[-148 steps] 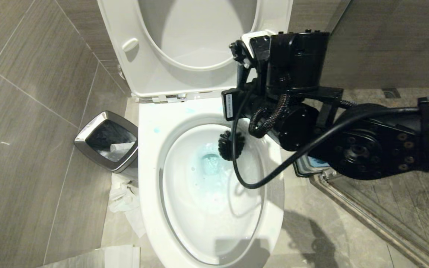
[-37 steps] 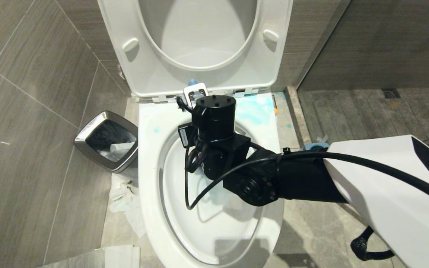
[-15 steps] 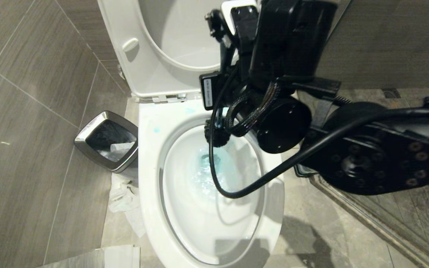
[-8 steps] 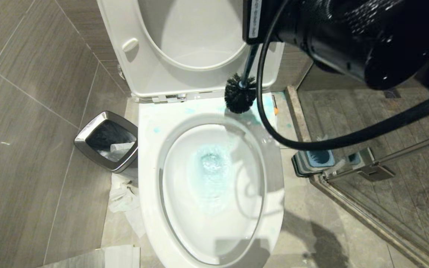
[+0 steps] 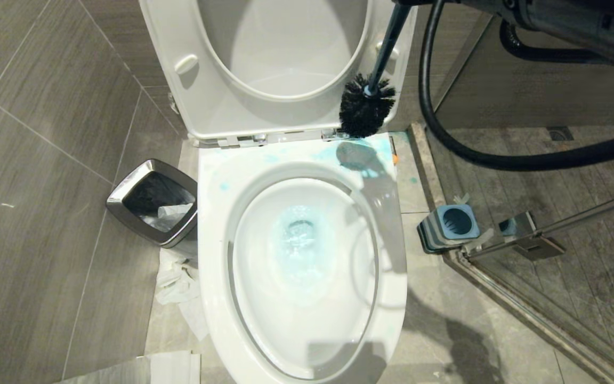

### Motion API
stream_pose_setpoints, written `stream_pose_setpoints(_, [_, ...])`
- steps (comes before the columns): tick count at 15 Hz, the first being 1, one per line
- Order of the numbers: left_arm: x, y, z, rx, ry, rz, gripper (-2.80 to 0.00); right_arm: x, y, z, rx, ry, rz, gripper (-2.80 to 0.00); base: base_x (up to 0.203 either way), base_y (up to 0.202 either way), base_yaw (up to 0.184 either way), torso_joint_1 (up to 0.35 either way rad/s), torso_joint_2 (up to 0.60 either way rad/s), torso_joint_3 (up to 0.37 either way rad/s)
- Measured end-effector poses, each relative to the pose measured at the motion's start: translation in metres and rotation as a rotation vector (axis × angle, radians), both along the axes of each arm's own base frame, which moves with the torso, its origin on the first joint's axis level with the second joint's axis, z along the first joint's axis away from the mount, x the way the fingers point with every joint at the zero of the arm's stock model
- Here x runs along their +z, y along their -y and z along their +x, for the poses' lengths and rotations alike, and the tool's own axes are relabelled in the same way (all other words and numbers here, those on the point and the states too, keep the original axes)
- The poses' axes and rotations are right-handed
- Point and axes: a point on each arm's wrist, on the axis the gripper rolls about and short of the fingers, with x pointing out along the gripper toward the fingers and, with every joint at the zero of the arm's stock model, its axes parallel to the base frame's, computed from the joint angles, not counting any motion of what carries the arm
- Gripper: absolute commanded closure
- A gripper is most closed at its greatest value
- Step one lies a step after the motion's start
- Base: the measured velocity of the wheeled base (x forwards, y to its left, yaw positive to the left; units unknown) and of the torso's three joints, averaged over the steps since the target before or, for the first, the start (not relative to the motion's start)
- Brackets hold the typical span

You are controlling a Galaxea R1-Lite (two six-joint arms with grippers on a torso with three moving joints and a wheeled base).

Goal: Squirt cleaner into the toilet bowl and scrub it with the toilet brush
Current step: Scrub the toilet bowl, then put the toilet brush back

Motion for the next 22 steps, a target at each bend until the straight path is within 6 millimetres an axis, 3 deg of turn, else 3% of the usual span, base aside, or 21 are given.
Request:
stream_pose_setpoints(6, [0.000,0.000,0.000,0.000,-0.001,0.000,0.00,0.003,0.009,-0.006,-0.023,-0.021,-0.019,0.00,0.000,0.000,0.000,0.000,0.00,0.000])
stream_pose_setpoints(13, [0.000,0.000,0.000,0.000,0.000,0.000,0.00,-0.006,0.022,-0.009,-0.054,-0.060,-0.053,0.00,0.000,0.000,0.000,0.000,0.00,0.000])
stream_pose_setpoints(18, [0.000,0.000,0.000,0.000,0.000,0.000,0.00,-0.032,0.051,0.022,-0.188,-0.128,-0.095,0.00,0.000,0.000,0.000,0.000,0.00,0.000])
stream_pose_setpoints(22, [0.000,0.000,0.000,0.000,0.000,0.000,0.00,-0.065,0.092,0.056,-0.289,-0.219,-0.078,0.00,0.000,0.000,0.000,0.000,0.00,0.000])
